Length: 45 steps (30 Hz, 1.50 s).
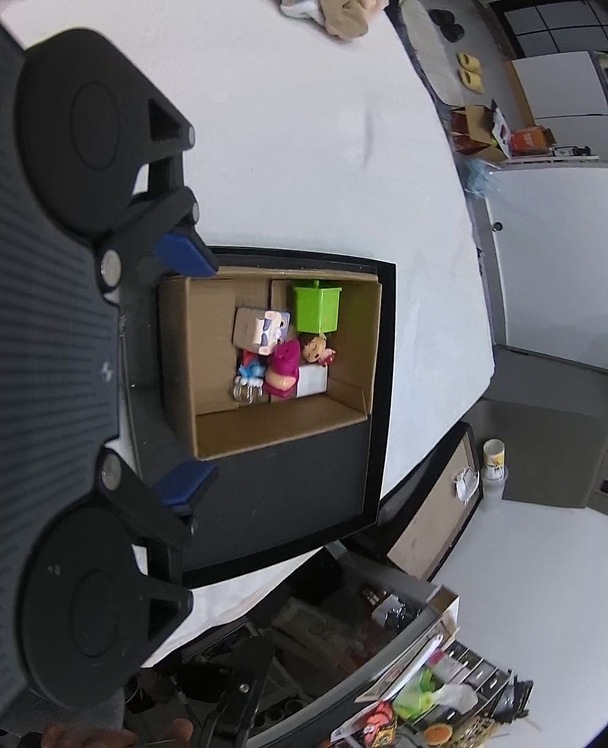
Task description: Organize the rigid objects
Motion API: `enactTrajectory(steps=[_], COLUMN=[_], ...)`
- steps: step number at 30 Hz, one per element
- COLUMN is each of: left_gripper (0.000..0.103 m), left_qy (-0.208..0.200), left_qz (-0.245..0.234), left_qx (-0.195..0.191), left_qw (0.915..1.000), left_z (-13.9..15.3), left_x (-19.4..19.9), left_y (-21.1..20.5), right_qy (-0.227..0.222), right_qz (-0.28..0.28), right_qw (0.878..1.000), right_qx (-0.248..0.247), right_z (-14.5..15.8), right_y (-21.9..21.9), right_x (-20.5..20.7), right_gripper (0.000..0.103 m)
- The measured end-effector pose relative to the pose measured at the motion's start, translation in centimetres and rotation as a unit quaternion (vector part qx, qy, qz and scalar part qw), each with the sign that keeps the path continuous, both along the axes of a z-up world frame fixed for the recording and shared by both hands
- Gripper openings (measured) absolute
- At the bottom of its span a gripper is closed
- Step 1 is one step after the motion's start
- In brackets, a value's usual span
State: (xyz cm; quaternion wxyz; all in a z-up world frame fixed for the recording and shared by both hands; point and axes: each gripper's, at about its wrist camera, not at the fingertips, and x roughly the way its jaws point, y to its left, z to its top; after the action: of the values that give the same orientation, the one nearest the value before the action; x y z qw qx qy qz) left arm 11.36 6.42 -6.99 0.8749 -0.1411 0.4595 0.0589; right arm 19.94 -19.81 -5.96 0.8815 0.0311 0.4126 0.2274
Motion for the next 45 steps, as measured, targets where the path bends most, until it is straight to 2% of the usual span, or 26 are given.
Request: enactTrajectory(steps=[9, 18, 25, 28, 32, 35, 45], left_gripper=[0.093, 0.098, 0.099, 0.099, 0.099, 0.099, 0.099], left_qy=[-0.027, -0.054, -0.069, -0.084, -0.092, -0.098, -0.121], left_qz=[-0.006, -0.019, -0.005, 0.003, -0.004, -0.012, -0.013], left_qx=[0.012, 0.059, 0.064, 0.045, 0.075, 0.062, 0.07], left_qw=[0.9996, 0.9966, 0.9956, 0.9954, 0.9929, 0.9932, 0.99], left_z=[2.5, 5.1, 6.8, 7.7, 8.6, 9.1, 10.2], left_x=[-3.2, -6.9, -10.4, -12.1, -13.7, -14.8, -16.9], left_y=[-2.5, -5.8, -7.1, -7.3, -8.6, -9.0, -9.2], right_qy=[-0.023, -0.053, -0.075, -0.079, -0.082, -0.087, -0.102], right_qz=[-0.007, -0.009, 0.004, 0.011, 0.011, 0.005, 0.0], right_qw=[1.0, 0.998, 0.997, 0.997, 0.997, 0.996, 0.995], right_qx=[-0.014, -0.015, -0.022, -0.014, -0.003, -0.004, -0.009], right_z=[1.8, 4.4, 6.1, 6.7, 7.3, 7.7, 8.3], right_y=[-1.4, -3.0, -3.6, -3.9, -4.6, -5.0, -4.7], right_x=[-3.4, -6.9, -9.5, -10.9, -12.6, -13.3, -14.8], right_gripper=[0.103, 0.103, 0.103, 0.103, 0.103, 0.103, 0.103])
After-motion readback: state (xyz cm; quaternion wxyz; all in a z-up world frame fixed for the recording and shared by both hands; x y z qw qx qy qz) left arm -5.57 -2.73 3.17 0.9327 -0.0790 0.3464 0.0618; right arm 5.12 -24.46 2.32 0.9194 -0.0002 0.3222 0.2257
